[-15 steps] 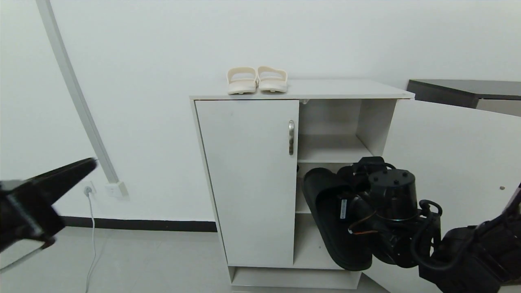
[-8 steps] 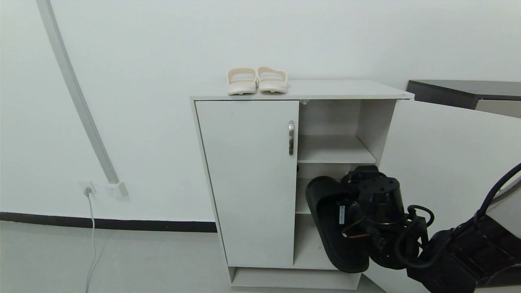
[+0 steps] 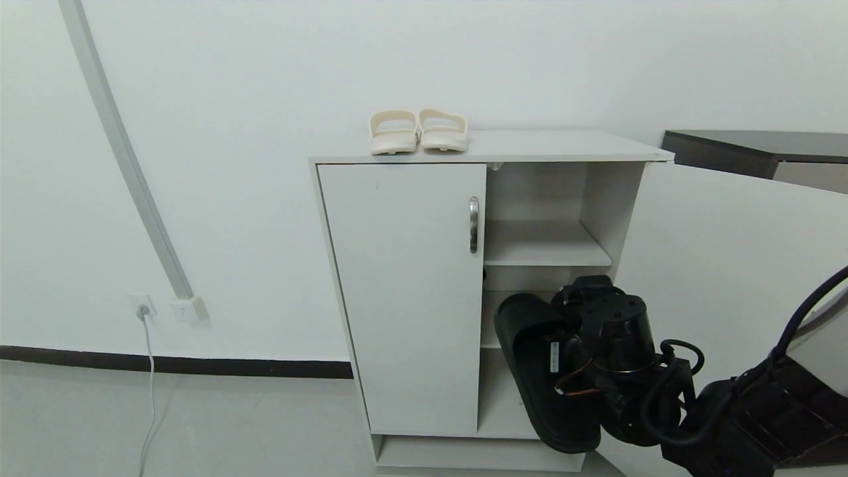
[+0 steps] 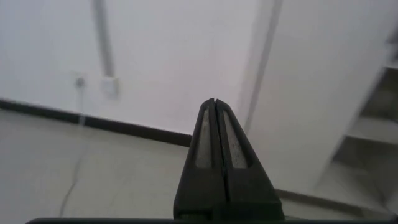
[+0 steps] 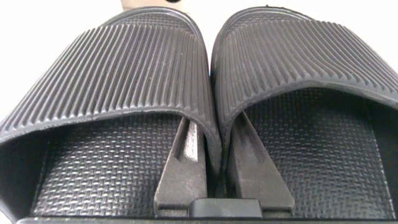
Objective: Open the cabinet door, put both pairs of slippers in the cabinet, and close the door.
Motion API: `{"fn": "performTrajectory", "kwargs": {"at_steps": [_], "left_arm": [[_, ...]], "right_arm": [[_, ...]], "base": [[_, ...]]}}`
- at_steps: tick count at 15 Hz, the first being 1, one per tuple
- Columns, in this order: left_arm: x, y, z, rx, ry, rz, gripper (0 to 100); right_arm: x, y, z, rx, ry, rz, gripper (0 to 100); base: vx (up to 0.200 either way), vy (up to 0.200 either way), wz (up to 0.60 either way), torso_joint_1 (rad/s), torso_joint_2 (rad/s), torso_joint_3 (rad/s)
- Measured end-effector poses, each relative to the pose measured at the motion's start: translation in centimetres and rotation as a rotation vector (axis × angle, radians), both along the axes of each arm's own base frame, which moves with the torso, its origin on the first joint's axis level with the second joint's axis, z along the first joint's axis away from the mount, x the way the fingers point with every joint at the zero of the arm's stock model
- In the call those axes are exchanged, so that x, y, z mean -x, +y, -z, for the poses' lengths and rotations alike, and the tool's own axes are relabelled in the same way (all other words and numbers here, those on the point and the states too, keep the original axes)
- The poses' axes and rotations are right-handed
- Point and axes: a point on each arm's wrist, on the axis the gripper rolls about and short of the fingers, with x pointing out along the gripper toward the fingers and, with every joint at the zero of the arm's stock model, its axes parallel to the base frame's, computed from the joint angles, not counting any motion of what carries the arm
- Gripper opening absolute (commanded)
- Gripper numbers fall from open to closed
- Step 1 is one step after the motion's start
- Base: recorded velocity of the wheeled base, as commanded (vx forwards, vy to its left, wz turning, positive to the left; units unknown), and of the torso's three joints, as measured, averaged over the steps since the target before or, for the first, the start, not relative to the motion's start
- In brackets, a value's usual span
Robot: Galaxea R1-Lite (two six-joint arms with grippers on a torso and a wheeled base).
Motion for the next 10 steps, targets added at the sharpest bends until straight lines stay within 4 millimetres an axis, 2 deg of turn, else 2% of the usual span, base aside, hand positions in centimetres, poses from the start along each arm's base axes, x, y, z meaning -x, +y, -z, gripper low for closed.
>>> {"fn": "performTrajectory", "kwargs": {"at_steps": [2,10], "left_arm": [[0.2,-0.3,0.6,-0.062,0.018,0.162,0],[0.3,-0.3,0.7,-0.047,0.000,0.176,0]], "right_arm": [[0.1,0.2,0.3,0.007,0.007,-0.008,0],[1.2,2.5,0.2,0.009,-0.004,-0.078,0]], "base": [[0.000,0.000,0.00,0.000,0.00,0.000],[0.000,0.000,0.00,0.000,0.00,0.000]]}}
